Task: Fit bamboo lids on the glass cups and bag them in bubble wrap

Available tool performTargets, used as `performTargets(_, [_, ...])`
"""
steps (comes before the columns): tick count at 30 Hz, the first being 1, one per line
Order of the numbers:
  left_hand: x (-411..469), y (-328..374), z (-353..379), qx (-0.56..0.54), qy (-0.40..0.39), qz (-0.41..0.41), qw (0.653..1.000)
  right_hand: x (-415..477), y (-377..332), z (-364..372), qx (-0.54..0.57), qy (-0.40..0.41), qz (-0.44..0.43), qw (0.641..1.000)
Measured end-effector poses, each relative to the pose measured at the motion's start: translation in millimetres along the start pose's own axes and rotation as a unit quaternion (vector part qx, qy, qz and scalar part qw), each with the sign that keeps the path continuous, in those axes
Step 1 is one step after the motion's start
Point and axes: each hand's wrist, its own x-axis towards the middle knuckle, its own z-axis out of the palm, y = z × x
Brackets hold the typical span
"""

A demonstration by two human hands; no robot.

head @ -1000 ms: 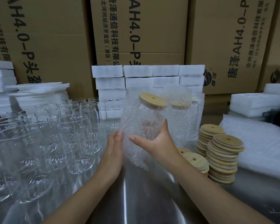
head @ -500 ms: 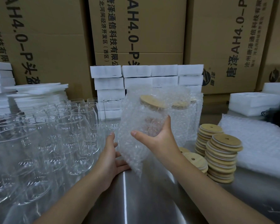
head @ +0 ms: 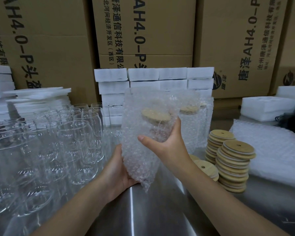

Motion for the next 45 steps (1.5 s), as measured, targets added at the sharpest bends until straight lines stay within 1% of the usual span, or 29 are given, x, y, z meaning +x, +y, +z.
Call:
performTargets(7, [-2.6,2.4,2.1,0.005,-0.036,0.017,0.999,0.9,-0.9,1.8,-0.002,-0.005,0.0,1.0])
performTargets(14, [-3.3,2.8,2.6,-0.015,-0.027,0.018,0.999,1.1,3.0,2.1,0.003,0.002,-0.034,0.999])
performTargets(18, [-2.5,0.7,1.4,-0.031,-0.031,0.019,0.999,-0.1,-1.9,4.2,0.013,-0.022,-0.056,0.998])
performTargets(19, [-2.8,0.5,1.0,-0.039,-0.029,0.022,0.999,-1.0,-2.7,5.1,0.006,-0.025,-0.066,0.997])
performTargets(23, [-3.9,-0.2,-0.6,-0.064,-0.029,0.039,0.997,-3.1,-6.1,5.8,-0.081,-0.023,-0.077,0.993])
performTargets(25, [-2.1,-0.2,1.4,-0.09,-0.005,0.034,0.995,2.0,-7.6,2.7,-0.103,0.003,-0.082,0.991])
performTargets(27, [0.8,1.5,3.5,-0.108,0.072,0.028,0.991,13.9,-8.0,-1.3,-0.14,0.04,-0.1,0.984])
performTargets(29, [1.8,2.7,4.9,-0.081,0.122,0.04,0.988,29.2,-8.0,-4.6,-0.189,0.064,-0.123,0.972])
performTargets(31, [2.3,1.9,5.1,-0.055,0.136,0.054,0.988,44.5,-6.2,-7.3,-0.222,0.066,-0.132,0.964])
performTargets(33, [2.9,0.7,5.1,-0.048,0.138,0.058,0.988,55.9,-4.5,-12.2,-0.255,0.048,-0.122,0.958])
performTargets(34, [2.8,0.5,5.1,-0.047,0.137,0.058,0.988,60.4,-2.7,-15.1,-0.29,0.031,-0.123,0.948])
performTargets(35, [2.4,1.1,5.5,-0.048,0.137,0.057,0.988,63.8,-1.0,-17.8,-0.349,0.01,-0.13,0.928])
performTargets(37, [1.6,2.8,6.3,-0.043,0.137,0.06,0.988,67.8,1.6,-21.2,-0.495,-0.01,-0.159,0.854])
performTargets(38, [1.3,3.6,6.9,-0.04,0.137,0.063,0.988,69.1,0.7,-21.0,-0.55,-0.003,-0.175,0.817])
performTargets(39, [0.7,3.9,7.3,-0.037,0.137,0.064,0.988,70.0,-1.0,-19.8,-0.584,0.001,-0.184,0.79])
performTargets(41, [-0.2,4.7,9.0,-0.035,0.136,0.064,0.988,70.7,-2.9,-13.9,-0.622,-0.03,-0.18,0.761])
performTargets(43, [-1.3,5.4,10.8,-0.037,0.134,0.06,0.989,69.2,0.4,-7.5,-0.654,-0.079,-0.151,0.737])
performTargets(45, [-1.9,5.5,11.4,-0.038,0.133,0.06,0.989,67.1,6.0,-3.7,-0.681,-0.096,-0.122,0.715])
